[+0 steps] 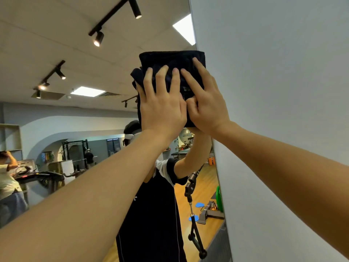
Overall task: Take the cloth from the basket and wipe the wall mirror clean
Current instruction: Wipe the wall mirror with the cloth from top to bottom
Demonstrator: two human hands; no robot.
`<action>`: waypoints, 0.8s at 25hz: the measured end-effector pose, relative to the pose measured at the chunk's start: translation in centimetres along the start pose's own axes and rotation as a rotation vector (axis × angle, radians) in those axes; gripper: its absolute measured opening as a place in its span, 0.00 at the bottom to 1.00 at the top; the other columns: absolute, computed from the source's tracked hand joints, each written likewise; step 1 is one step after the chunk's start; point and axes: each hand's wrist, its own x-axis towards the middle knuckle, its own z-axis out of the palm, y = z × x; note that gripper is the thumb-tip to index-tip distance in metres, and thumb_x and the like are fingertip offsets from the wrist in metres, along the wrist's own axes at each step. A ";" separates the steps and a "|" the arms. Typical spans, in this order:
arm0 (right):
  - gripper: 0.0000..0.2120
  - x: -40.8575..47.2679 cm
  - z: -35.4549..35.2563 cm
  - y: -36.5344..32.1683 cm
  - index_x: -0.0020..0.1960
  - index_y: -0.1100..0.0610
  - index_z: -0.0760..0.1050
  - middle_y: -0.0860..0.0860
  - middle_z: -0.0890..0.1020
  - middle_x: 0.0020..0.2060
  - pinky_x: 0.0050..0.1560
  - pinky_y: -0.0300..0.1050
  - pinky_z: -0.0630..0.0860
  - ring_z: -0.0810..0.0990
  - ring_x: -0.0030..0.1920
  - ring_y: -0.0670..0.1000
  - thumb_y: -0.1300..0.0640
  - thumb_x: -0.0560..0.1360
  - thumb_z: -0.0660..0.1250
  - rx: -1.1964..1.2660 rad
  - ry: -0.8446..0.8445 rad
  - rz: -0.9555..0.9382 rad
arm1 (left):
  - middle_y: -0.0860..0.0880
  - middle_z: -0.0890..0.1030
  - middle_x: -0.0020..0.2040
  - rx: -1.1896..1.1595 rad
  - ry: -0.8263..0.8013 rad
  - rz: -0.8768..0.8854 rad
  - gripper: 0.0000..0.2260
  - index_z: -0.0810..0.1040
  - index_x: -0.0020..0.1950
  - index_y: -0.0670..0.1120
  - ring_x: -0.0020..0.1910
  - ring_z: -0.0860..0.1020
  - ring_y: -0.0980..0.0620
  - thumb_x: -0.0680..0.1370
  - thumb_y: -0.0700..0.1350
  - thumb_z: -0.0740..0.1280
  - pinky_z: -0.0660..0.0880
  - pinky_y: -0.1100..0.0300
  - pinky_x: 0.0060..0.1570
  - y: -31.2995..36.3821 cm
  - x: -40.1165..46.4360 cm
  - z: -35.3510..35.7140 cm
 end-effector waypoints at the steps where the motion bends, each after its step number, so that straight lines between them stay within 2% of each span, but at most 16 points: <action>1: 0.30 -0.6 -0.1 0.0 0.78 0.58 0.70 0.59 0.63 0.81 0.69 0.43 0.68 0.65 0.79 0.60 0.55 0.77 0.57 0.000 0.003 0.004 | 0.42 0.66 0.78 -0.009 0.001 0.007 0.27 0.65 0.81 0.46 0.78 0.61 0.35 0.82 0.50 0.53 0.68 0.34 0.71 0.1 -0.5 0.1; 6: 0.30 -5.5 -0.6 -0.3 0.79 0.59 0.69 0.60 0.62 0.81 0.71 0.29 0.59 0.65 0.79 0.59 0.55 0.78 0.57 0.000 -0.014 0.046 | 0.42 0.66 0.78 -0.072 -0.029 0.041 0.26 0.65 0.81 0.47 0.79 0.60 0.36 0.82 0.50 0.55 0.68 0.34 0.71 0.9 -4.7 0.3; 9: 0.30 -8.1 -0.9 -0.8 0.79 0.60 0.68 0.61 0.62 0.81 0.71 0.26 0.58 0.65 0.79 0.59 0.57 0.77 0.59 -0.008 -0.049 0.054 | 0.42 0.67 0.78 -0.106 -0.039 0.039 0.26 0.66 0.81 0.46 0.80 0.60 0.37 0.82 0.50 0.56 0.68 0.34 0.71 1.3 -7.5 0.2; 11: 0.31 -8.8 -1.1 -1.3 0.80 0.59 0.67 0.60 0.61 0.81 0.71 0.31 0.62 0.64 0.80 0.60 0.58 0.77 0.60 -0.024 -0.076 0.061 | 0.42 0.67 0.79 -0.114 -0.059 0.058 0.27 0.65 0.81 0.46 0.80 0.60 0.36 0.81 0.48 0.55 0.68 0.34 0.72 1.0 -8.2 -0.2; 14: 0.32 -8.7 -1.1 -2.5 0.81 0.57 0.64 0.59 0.58 0.82 0.69 0.46 0.72 0.61 0.81 0.61 0.57 0.77 0.60 -0.059 -0.106 0.089 | 0.41 0.65 0.79 -0.087 -0.100 0.119 0.29 0.63 0.82 0.45 0.80 0.59 0.35 0.79 0.49 0.54 0.68 0.34 0.72 -0.3 -8.1 -0.9; 16: 0.33 -8.5 -0.7 -3.5 0.81 0.57 0.64 0.59 0.58 0.83 0.71 0.53 0.73 0.58 0.82 0.62 0.56 0.77 0.59 -0.070 -0.111 0.090 | 0.41 0.65 0.79 -0.065 -0.102 0.137 0.29 0.63 0.82 0.44 0.79 0.59 0.35 0.79 0.49 0.54 0.68 0.35 0.72 -1.3 -8.2 -1.3; 20: 0.34 -8.3 1.4 -6.9 0.82 0.57 0.63 0.58 0.57 0.83 0.74 0.51 0.69 0.54 0.83 0.62 0.57 0.76 0.60 -0.048 -0.119 0.091 | 0.40 0.66 0.78 -0.061 -0.075 0.132 0.29 0.64 0.81 0.44 0.79 0.60 0.35 0.79 0.49 0.55 0.69 0.35 0.71 -4.9 -9.4 -2.6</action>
